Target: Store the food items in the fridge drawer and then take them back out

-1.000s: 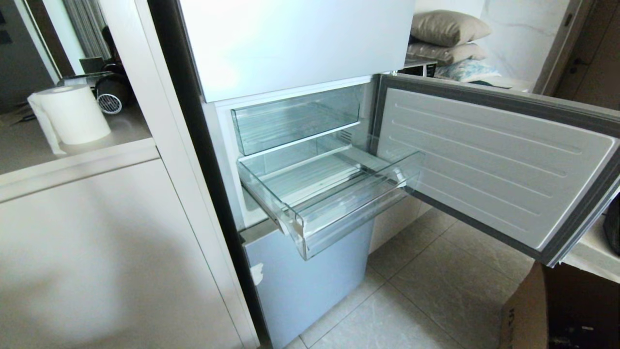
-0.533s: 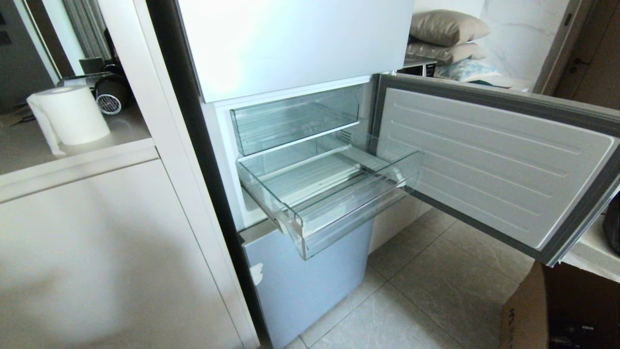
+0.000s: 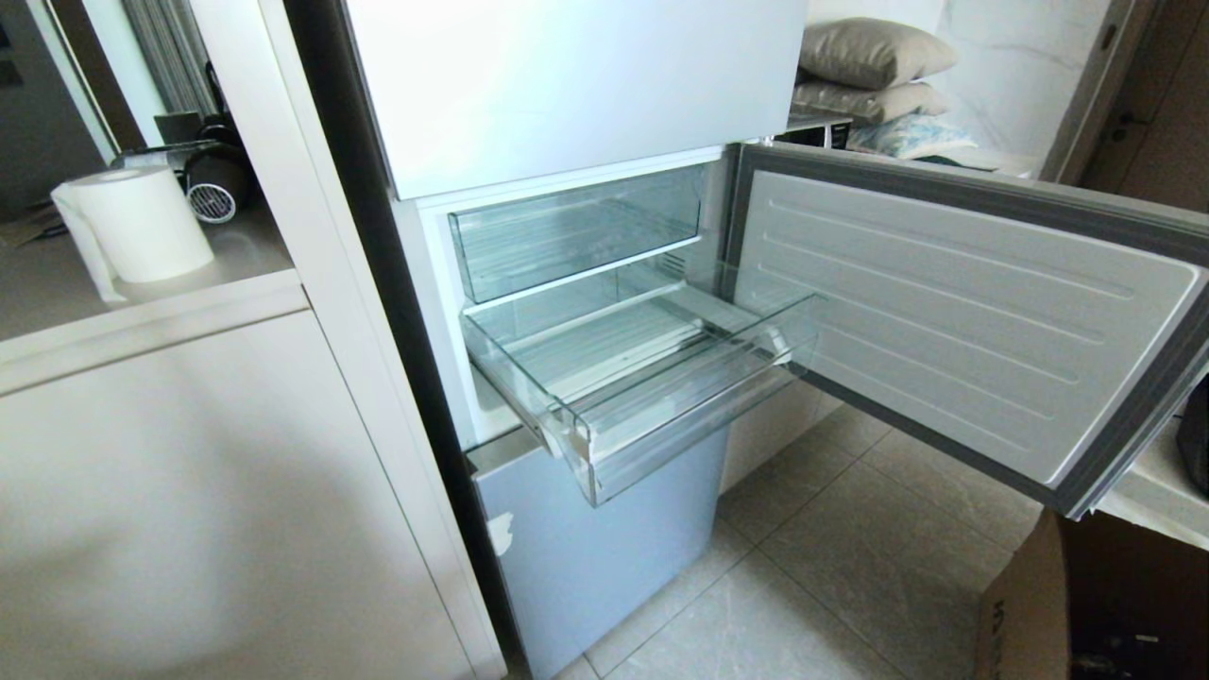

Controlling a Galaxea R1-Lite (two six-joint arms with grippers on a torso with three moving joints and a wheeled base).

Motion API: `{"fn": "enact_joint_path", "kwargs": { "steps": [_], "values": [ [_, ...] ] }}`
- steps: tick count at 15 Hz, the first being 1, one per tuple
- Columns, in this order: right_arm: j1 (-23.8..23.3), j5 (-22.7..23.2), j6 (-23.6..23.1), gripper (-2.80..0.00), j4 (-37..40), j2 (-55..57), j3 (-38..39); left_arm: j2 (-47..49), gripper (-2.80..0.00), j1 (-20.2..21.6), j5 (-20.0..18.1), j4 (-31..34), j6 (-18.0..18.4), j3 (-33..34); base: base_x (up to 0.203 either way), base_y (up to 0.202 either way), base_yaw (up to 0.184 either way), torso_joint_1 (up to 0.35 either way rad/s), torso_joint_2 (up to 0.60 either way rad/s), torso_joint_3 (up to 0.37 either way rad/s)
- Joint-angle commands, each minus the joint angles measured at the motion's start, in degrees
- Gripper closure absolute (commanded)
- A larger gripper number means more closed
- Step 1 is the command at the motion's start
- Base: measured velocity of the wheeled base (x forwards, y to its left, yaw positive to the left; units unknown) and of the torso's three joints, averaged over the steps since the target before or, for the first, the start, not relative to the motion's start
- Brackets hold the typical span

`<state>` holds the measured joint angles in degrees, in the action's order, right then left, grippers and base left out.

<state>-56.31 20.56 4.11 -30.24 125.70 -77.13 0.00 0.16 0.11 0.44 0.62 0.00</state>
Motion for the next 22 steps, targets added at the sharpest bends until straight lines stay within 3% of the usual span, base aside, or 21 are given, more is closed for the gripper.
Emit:
{"fn": "enact_joint_path", "kwargs": {
  "steps": [1, 8, 9, 19, 20, 22],
  "values": [
    [1.63, 0.6, 0.91, 0.0, -0.44, 5.35, -4.03, 0.09, 0.0, 0.02, 0.06, 0.0, -0.01, 0.0, 0.0, 0.0, 0.0, 0.0, 0.0, 0.0],
    [3.33, 1.15, 2.22, 0.0, -0.52, 8.26, -7.68, 0.09, 0.0, 0.02, 0.07, 0.0, -0.01, 0.0, 0.0, 0.0, 0.0, 0.0, 0.0, 0.0],
    [3.57, 1.06, 2.06, -2.8, -0.9, 8.66, -7.77, 0.09, 0.0, 0.02, 0.06, 0.0, -0.01, 0.0, 0.0, 0.0, 0.0, 0.0, 0.0, 0.0],
    [3.33, 0.67, 2.87, -2.8, -1.08, 4.57, -6.07, 0.09, 0.0, 0.02, -0.02, 0.0, -0.01, 0.0, 0.0, 0.0, 0.0, 0.0, 0.0, 0.0],
    [3.15, 0.7, 2.83, 0.0, -1.11, 2.69, -4.86, 0.09, 0.0, 0.02, -0.02, 0.0, -0.01, 0.0, 0.0, 0.0, 0.0, 0.0, 0.0, 0.0],
    [2.63, 0.71, 2.83, 0.0, -1.13, -2.22, -1.83, 0.09, 0.0, 0.02, 0.06, 0.0, -0.01, 0.0, 0.0, 0.0, 0.0, 0.0, 0.0, 0.0]
  ]
}}
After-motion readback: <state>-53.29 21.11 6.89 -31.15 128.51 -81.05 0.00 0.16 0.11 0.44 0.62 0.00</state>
